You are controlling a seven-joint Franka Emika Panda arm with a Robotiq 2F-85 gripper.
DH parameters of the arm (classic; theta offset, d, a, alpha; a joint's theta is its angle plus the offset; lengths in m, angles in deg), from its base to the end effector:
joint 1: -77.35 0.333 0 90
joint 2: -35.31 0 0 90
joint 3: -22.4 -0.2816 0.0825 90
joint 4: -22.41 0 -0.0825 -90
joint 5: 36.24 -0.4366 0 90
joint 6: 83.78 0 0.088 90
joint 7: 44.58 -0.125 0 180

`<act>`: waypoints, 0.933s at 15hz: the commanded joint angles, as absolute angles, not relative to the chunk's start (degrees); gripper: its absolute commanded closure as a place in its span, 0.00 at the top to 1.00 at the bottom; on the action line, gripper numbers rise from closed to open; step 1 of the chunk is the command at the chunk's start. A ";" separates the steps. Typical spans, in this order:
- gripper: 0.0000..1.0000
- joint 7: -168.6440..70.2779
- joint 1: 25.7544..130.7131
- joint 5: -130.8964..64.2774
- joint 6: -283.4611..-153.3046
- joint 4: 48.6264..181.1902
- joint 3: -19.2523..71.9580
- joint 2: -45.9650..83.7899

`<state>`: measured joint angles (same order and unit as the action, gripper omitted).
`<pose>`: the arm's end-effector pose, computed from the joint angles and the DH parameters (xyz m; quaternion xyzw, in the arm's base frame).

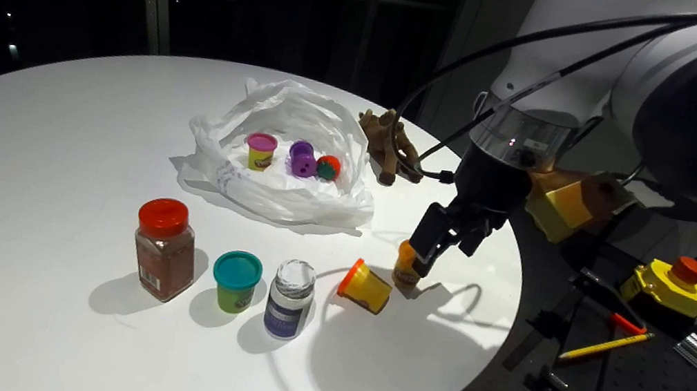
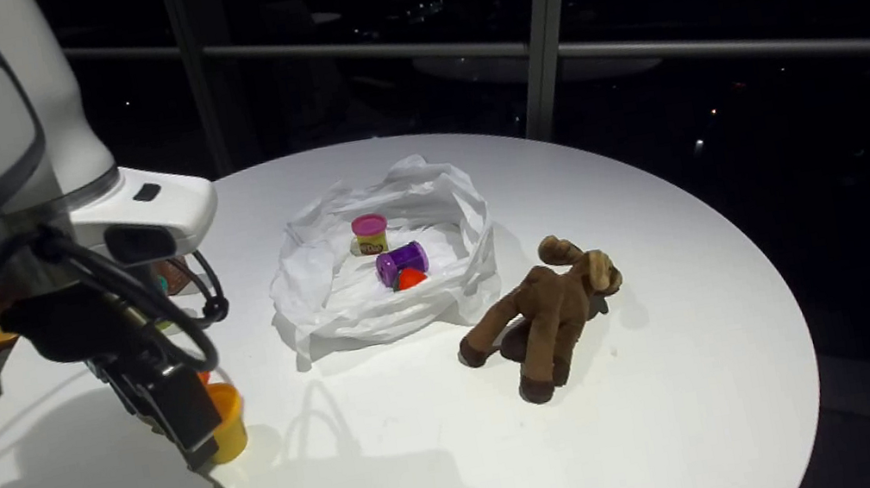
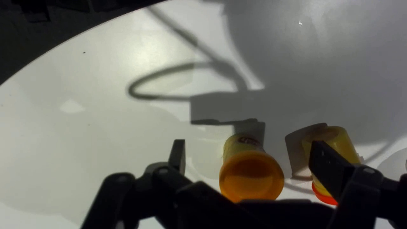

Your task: Place the containers, strawberry and toy deer inside the plastic

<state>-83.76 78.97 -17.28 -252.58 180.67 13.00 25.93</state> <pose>0.3770 0.1003 0.0661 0.9961 -0.0849 0.0207 0.0131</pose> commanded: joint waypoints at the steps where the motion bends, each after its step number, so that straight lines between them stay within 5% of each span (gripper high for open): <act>1: 1.00 -84.48 78.97 -15.18 -258.74 180.67 14.57 23.44; 7: 1.00 -84.60 81.07 -14.41 -262.39 180.61 18.03 21.31; 8: 0.95 -84.54 81.53 -14.08 -262.71 180.47 18.92 21.04; 9: 0.72 -84.49 82.14 -13.86 -263.37 180.44 19.75 20.92; 11: 0.70 -84.74 83.76 -13.09 -264.35 179.98 21.97 20.46; 14: 0.44 -84.17 84.90 -13.19 -266.27 179.32 23.64 19.63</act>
